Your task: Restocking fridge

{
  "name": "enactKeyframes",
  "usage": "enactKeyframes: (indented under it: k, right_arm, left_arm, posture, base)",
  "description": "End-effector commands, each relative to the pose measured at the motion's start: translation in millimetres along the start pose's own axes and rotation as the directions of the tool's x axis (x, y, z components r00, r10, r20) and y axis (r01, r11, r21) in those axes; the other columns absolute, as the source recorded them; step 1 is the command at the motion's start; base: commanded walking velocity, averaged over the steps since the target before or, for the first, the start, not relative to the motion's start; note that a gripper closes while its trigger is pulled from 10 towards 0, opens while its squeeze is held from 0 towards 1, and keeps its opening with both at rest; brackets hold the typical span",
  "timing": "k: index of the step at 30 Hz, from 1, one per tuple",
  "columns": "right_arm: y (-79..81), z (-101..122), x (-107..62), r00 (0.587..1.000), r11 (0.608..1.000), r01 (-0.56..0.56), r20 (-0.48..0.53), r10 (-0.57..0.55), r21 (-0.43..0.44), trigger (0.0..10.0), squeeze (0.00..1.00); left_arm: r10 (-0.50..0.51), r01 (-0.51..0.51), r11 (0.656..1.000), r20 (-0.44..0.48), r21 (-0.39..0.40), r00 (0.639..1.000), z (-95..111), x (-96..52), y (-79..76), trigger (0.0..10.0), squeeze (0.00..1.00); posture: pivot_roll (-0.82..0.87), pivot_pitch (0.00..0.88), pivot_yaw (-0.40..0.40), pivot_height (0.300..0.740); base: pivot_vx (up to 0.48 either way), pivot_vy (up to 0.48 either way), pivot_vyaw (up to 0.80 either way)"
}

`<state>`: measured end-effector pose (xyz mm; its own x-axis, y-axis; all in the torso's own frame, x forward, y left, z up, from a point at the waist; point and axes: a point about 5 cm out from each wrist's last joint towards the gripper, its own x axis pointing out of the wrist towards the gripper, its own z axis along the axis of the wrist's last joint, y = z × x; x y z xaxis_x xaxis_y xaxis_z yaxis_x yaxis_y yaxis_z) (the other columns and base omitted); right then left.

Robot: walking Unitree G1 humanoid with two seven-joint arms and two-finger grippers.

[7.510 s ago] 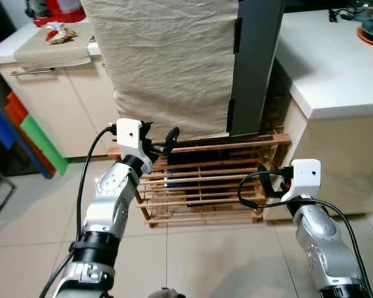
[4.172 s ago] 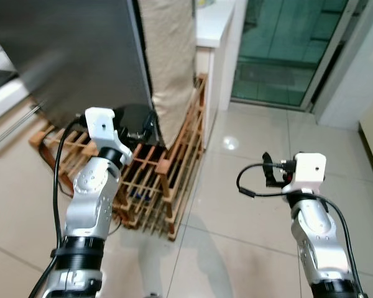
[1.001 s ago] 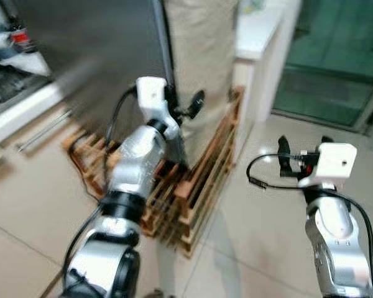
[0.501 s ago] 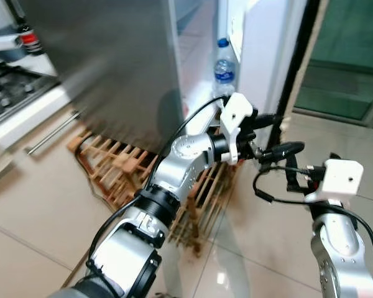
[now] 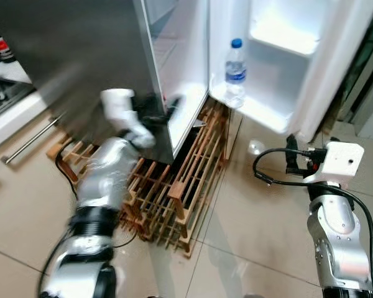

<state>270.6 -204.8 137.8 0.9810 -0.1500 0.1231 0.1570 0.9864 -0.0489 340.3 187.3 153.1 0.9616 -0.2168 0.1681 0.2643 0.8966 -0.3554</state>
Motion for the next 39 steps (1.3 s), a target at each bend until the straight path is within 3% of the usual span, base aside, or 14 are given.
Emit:
enactKeyframes:
  k: [1, 2, 4, 5, 7, 9, 14, 22, 30, 33, 39]
  right_arm:
    - [7.7, 2.4, 3.9, 0.999, 0.999, -0.037, 0.013, 0.036, 0.022, 10.0, 0.0]
    - [7.7, 2.4, 3.9, 0.999, 0.999, -0.037, 0.013, 0.036, 0.022, 10.0, 0.0]
    - [9.6, 1.6, 6.2, 0.999, 0.998, -0.052, 0.013, 0.052, 0.022, 10.0, 0.0]
    - [9.6, 1.6, 6.2, 0.999, 0.998, -0.052, 0.013, 0.052, 0.022, 10.0, 0.0]
    - [13.0, -0.4, 9.6, 0.998, 0.997, -0.066, 0.008, 0.065, 0.031, 10.0, 0.0]
    - [16.2, -0.7, 10.7, 0.997, 0.996, -0.081, 0.006, 0.081, 0.033, 10.0, 0.0]
    - [29.1, -1.1, 14.9, 0.99, 0.989, -0.144, 0.006, 0.144, 0.037, 10.0, 0.0]
    - [34.9, -2.0, 18.9, 0.987, 0.985, -0.16, 0.01, 0.16, 0.063, 10.0, 0.0]
    - [40.9, -3.0, 24.2, 0.983, 0.98, -0.181, 0.012, 0.181, 0.083, 10.0, 0.0]
    - [47.8, -2.4, 27.8, 0.979, 0.974, -0.203, 0.018, 0.202, 0.097, 10.0, 0.0]
    - [57.2, -6.1, 26.8, 0.97, 0.964, -0.241, 0.012, 0.241, 0.116, 10.0, 0.0]
  left_arm:
    - [0.141, -0.141, 0.989, -0.009, 0.045, 0.99, 0.3, -24.6, 24.5, 10.0, 0.0]
    - [0.141, -0.141, 0.989, -0.009, 0.045, 0.99, 0.3, -24.6, 24.5, 10.0, 0.0]
    - [0.185, -0.183, 0.981, -0.023, 0.067, 0.982, -2.4, -57.6, 36.3, 10.0, 0.0]
    - [0.185, -0.183, 0.981, -0.023, 0.067, 0.982, -2.4, -57.6, 36.3, 10.0, 0.0]
    - [0.233, -0.228, 0.969, -0.045, 0.094, 0.971, -4.8, -85.2, 41.7, 10.0, 0.0]
    - [0.243, -0.238, 0.967, -0.039, 0.093, 0.969, -4.8, -86.9, 41.7, 10.0, 0.0]
    - [0.201, -0.194, 0.972, -0.038, 0.132, 0.979, -3.4, -82.7, 28.8, 10.0, 0.0]
    - [0.232, -0.225, 0.964, -0.032, 0.14, 0.972, 2.2, -86.9, 26.1, 10.0, 0.0]
    - [0.218, -0.209, 0.961, -0.03, 0.183, 0.976, 4.0, -67.4, 14.7, 10.0, 0.0]
    - [0.221, -0.21, 0.947, -0.019, 0.244, 0.975, 6.8, -53.2, 5.3, 10.0, 0.0]
    - [0.191, -0.181, 0.94, -0.008, 0.29, 0.981, 9.0, -49.5, -9.7, 10.0, 0.0]
  posture:
    - [-0.06, 0.0, 0.085, 0.74]
    - [-0.06, 0.0, 0.085, 0.74]
    - [-0.03, 0.0, 0.072, 0.74]
    - [-0.03, 0.0, 0.072, 0.74]
    - [-0.01, 0.0, 0.058, 0.74]
    - [0.0, 0.0, 0.046, 0.74]
    - [0.02, 0.0, 0.031, 0.74]
    - [0.03, 0.0, 0.019, 0.74]
    - [0.04, 0.0, 0.014, 0.74]
    - [0.04, 0.0, 0.022, 0.74]
    - [0.05, 0.0, 0.017, 0.74]
  base:
    - [0.0, 0.0, 0.0]
    - [0.0, 0.0, 0.0]
    - [0.0, 0.0, 0.0]
    - [0.0, 0.0, 0.0]
    - [0.0, 0.0, 0.37]
    - [0.0, 0.0, 0.74]
    - [0.0, 0.0, 0.71]
    - [0.0, 0.309, 0.68]
    - [-0.031, 0.092, 0.67]
    - [0.0, 0.0, 0.67]
    - [0.0, 0.0, 0.67]
